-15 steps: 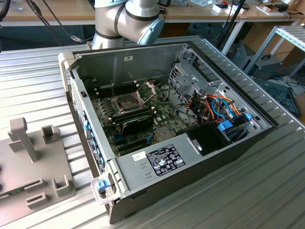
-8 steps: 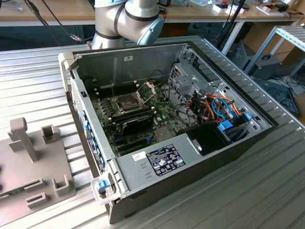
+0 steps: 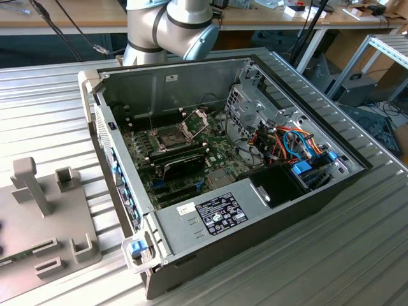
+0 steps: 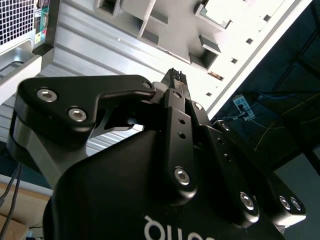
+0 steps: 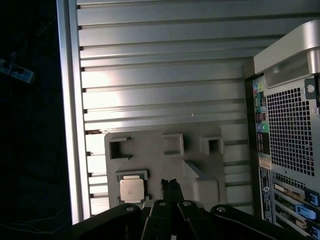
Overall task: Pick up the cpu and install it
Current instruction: 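Reach for the cpu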
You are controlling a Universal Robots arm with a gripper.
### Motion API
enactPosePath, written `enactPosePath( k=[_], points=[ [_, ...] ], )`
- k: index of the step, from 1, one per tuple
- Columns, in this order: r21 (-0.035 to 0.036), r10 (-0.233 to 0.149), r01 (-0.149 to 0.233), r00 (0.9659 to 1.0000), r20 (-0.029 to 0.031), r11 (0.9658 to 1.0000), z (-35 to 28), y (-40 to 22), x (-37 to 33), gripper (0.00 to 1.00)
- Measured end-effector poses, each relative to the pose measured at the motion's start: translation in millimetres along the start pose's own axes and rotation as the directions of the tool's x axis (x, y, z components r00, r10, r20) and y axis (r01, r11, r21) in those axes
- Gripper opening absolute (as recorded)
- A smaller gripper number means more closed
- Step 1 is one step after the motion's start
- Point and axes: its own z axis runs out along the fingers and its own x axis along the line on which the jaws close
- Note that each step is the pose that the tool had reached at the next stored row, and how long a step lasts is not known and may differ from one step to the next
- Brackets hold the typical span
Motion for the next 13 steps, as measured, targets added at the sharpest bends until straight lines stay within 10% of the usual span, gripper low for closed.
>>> enactPosePath(
  k=[13],
  points=[
    [0.0001,0.000,0.000,1.0000,-0.0003,1.0000,11.5,-2.0,19.5,0.11]
  ],
)
